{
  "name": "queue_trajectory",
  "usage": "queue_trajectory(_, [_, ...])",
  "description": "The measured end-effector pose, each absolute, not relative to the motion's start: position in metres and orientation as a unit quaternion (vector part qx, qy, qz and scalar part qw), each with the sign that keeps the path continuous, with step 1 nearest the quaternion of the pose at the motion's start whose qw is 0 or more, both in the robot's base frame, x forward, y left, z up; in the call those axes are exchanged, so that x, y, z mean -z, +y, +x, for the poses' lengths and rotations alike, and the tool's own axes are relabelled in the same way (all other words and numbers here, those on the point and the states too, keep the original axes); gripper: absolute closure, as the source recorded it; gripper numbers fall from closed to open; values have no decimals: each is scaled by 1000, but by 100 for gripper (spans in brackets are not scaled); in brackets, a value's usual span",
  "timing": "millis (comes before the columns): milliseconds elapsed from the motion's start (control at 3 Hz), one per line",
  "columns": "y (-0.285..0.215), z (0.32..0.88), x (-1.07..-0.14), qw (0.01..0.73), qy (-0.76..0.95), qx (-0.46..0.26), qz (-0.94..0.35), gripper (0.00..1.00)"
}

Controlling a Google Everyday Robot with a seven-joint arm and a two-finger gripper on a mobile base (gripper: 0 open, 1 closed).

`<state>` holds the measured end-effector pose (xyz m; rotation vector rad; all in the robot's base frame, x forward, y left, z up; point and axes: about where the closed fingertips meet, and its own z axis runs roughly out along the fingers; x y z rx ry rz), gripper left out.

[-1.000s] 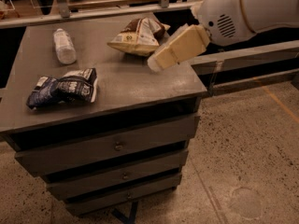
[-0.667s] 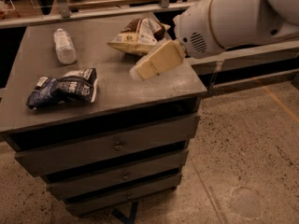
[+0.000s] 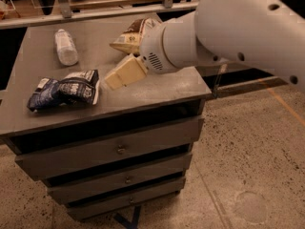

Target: Pick blue plastic bottle

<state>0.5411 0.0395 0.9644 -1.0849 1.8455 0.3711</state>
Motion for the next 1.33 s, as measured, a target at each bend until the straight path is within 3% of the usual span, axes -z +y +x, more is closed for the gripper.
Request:
queue_trajectory(667, [90, 572, -952, 497, 758, -164, -388, 0])
queue_trajectory(1333, [88, 575, -952, 499, 764, -150, -380, 0])
